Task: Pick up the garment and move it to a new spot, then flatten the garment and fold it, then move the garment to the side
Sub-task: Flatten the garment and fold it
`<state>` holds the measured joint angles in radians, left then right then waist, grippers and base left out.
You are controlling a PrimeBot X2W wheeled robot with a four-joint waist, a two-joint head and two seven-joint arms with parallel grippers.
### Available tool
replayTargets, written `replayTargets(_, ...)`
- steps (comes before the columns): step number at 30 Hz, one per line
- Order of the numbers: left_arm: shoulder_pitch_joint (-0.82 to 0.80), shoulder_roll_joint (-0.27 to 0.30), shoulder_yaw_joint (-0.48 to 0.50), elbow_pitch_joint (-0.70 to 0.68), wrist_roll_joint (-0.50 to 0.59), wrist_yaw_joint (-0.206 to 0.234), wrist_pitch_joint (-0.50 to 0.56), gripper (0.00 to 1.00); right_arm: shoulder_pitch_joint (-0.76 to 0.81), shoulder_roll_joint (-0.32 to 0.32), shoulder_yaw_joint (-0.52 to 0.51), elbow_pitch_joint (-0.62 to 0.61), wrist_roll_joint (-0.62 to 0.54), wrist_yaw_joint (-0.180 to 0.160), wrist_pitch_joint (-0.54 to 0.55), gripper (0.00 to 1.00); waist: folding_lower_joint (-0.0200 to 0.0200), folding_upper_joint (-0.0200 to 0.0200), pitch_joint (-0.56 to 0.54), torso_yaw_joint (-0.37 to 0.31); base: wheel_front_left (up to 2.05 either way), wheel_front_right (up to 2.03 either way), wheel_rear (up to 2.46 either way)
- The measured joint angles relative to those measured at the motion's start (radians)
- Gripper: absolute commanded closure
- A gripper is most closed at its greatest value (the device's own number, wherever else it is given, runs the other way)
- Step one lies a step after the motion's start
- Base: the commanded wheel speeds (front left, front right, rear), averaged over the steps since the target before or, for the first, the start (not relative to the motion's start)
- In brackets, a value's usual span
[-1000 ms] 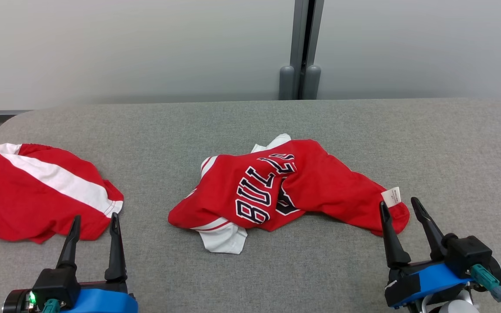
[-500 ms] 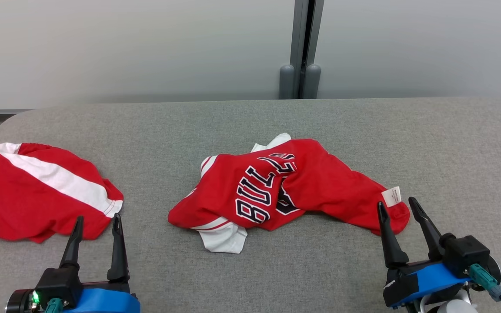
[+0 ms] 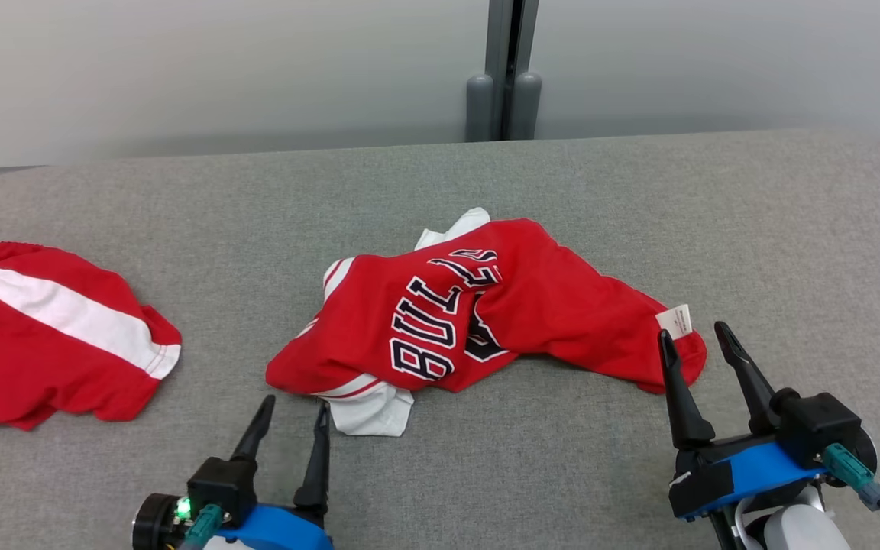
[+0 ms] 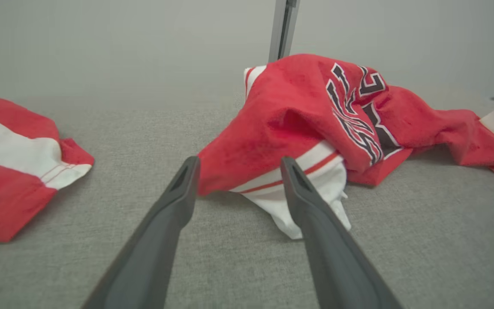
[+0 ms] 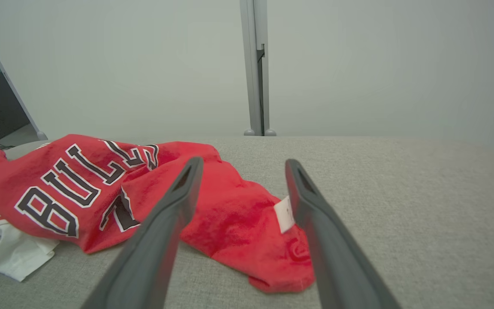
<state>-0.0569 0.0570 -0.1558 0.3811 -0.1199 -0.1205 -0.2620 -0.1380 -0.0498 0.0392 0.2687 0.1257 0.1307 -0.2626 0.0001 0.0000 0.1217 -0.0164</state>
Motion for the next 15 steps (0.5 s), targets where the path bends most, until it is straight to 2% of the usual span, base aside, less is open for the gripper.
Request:
replayTargets(8, -0.069, -0.004, -0.104, 0.163, -0.058, -0.004, 0.000, 0.00, -0.024, 0.000, -0.002, -0.009, 0.002, 0.000, 0.000, 0.00, 0.0000, 0.0000, 0.053, -0.046, 0.00, 0.00, 0.00)
replayTargets(15, -0.144, -0.005, -0.116, 0.242, -0.084, -0.005, 0.000, 0.00, -0.042, 0.000, -0.007, -0.021, 0.002, 0.000, 0.000, 0.00, 0.0001, 0.0000, 0.090, -0.083, 0.00, 0.00, 0.00)
